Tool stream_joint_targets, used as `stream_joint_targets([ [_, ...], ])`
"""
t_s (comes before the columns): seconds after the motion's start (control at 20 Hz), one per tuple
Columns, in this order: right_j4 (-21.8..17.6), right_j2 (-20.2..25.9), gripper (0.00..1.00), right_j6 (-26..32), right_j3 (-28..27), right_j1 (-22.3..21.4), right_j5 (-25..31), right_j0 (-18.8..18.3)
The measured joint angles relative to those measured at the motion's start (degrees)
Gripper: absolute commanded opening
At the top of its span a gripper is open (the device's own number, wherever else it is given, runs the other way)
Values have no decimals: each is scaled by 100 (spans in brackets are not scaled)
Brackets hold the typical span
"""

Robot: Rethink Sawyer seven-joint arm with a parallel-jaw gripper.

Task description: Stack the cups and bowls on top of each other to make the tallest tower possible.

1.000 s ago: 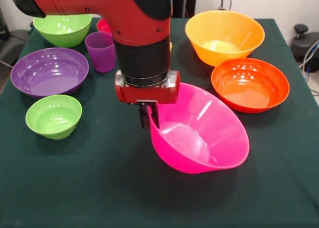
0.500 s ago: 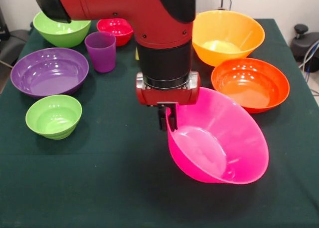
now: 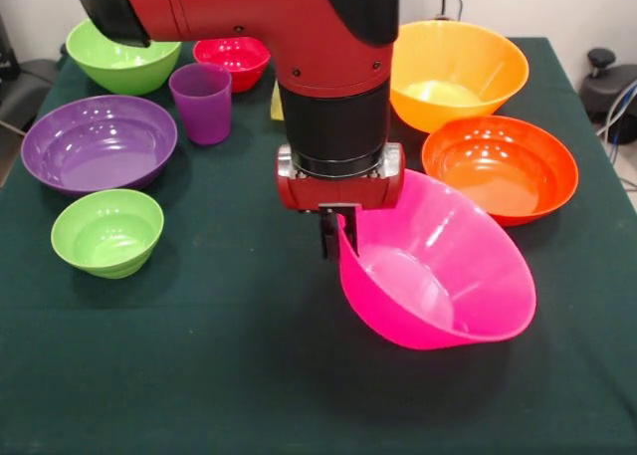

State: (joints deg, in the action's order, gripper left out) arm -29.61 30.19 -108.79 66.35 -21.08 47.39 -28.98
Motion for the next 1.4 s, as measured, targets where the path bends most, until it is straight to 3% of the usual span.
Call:
stream_joint_targets([
  [0.65, -17, 11, 0, 147, -165, -14, 92, -276],
  [1.4, -58, 12, 0, 157, -165, -69, 92, -285],
])
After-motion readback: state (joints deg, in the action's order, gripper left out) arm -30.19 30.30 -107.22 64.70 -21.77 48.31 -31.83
